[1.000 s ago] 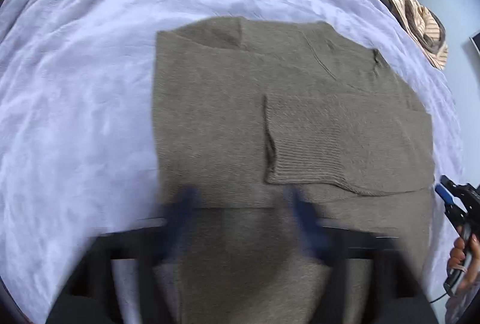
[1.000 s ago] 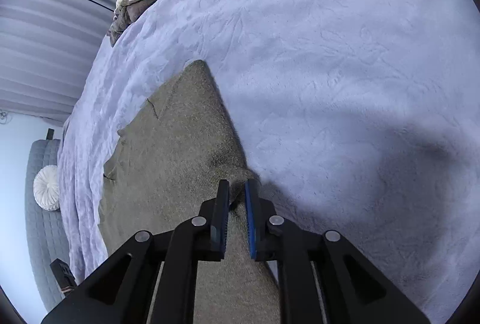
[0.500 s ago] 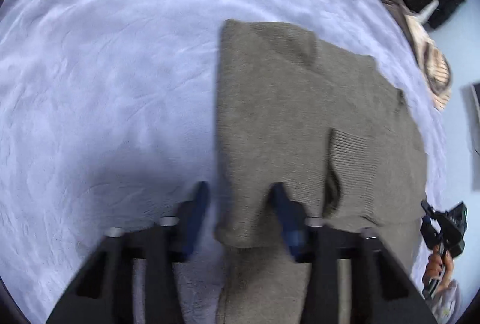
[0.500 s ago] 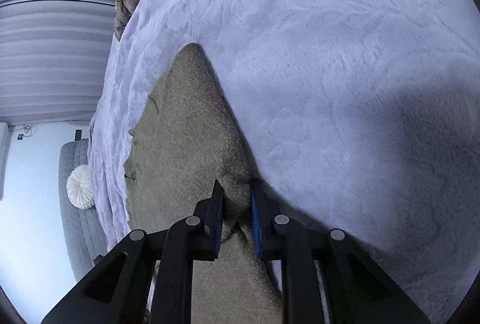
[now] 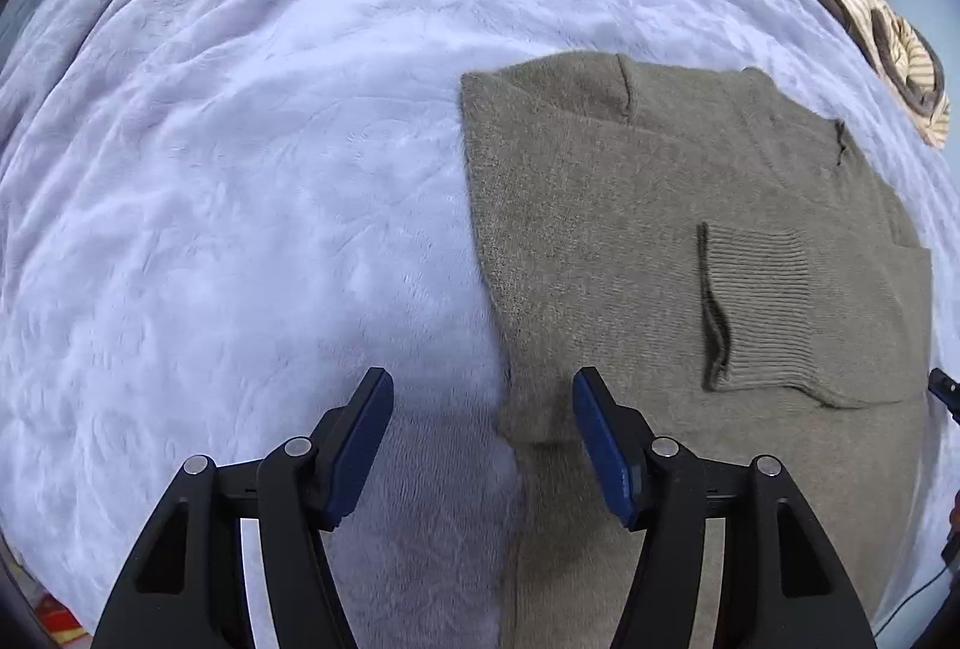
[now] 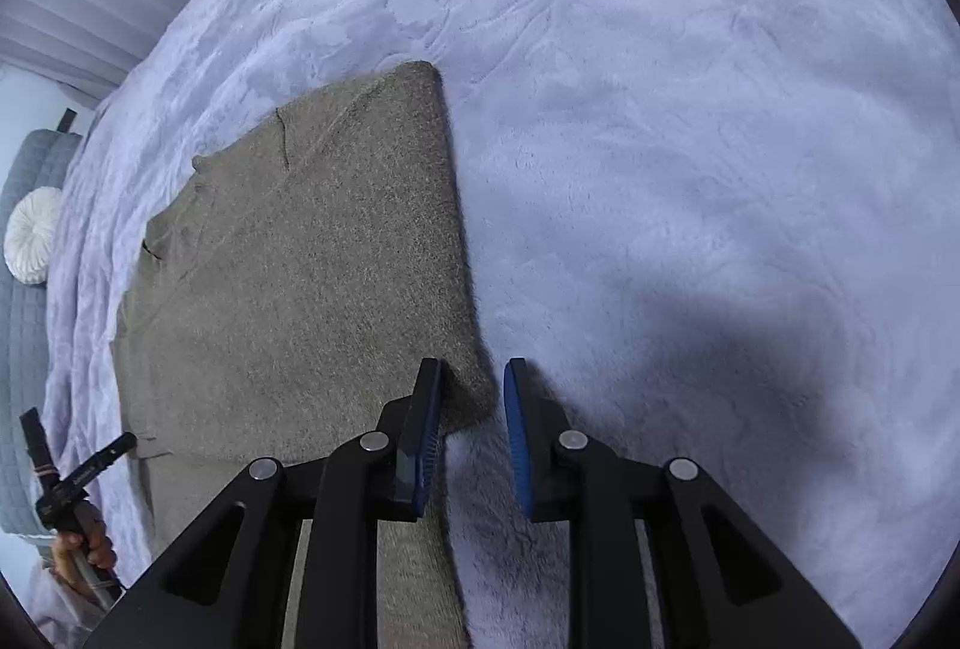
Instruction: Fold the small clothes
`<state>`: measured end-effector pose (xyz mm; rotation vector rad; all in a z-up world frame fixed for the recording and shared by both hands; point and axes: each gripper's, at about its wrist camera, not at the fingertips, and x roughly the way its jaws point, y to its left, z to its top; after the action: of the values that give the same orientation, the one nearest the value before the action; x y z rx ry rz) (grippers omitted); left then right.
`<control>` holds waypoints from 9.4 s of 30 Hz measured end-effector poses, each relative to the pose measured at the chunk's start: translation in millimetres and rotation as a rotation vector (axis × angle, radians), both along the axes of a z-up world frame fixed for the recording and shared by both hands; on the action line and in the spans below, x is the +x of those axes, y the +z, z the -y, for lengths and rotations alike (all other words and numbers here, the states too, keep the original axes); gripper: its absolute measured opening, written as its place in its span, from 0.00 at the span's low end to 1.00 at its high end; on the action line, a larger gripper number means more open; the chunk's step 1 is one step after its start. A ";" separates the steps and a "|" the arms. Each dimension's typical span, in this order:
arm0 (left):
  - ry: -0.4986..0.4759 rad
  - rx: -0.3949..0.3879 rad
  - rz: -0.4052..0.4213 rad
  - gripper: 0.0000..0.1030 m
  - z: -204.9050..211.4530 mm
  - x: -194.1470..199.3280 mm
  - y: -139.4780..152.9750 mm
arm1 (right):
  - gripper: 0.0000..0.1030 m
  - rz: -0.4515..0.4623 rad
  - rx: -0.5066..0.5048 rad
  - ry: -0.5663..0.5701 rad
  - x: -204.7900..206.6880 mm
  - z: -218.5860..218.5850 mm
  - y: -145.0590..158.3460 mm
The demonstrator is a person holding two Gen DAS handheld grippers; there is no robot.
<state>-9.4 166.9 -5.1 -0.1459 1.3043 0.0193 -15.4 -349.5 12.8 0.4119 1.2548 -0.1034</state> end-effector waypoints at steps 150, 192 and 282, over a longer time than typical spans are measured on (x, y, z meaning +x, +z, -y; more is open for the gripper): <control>-0.139 -0.046 -0.152 0.99 54.1 -165.3 46.8 | 0.79 -0.143 -0.017 0.120 -141.0 -173.2 46.9; -0.168 -0.231 -0.438 0.99 59.6 -254.5 -36.4 | 0.79 -0.400 0.343 0.242 -227.2 -82.8 -19.1; -0.052 -0.033 0.132 0.99 25.6 51.9 27.9 | 0.46 0.119 0.455 0.018 87.4 -57.5 6.5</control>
<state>42.6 141.3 22.8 -0.1391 1.1761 -0.0550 72.0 -292.0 19.3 0.7874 1.1599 0.2238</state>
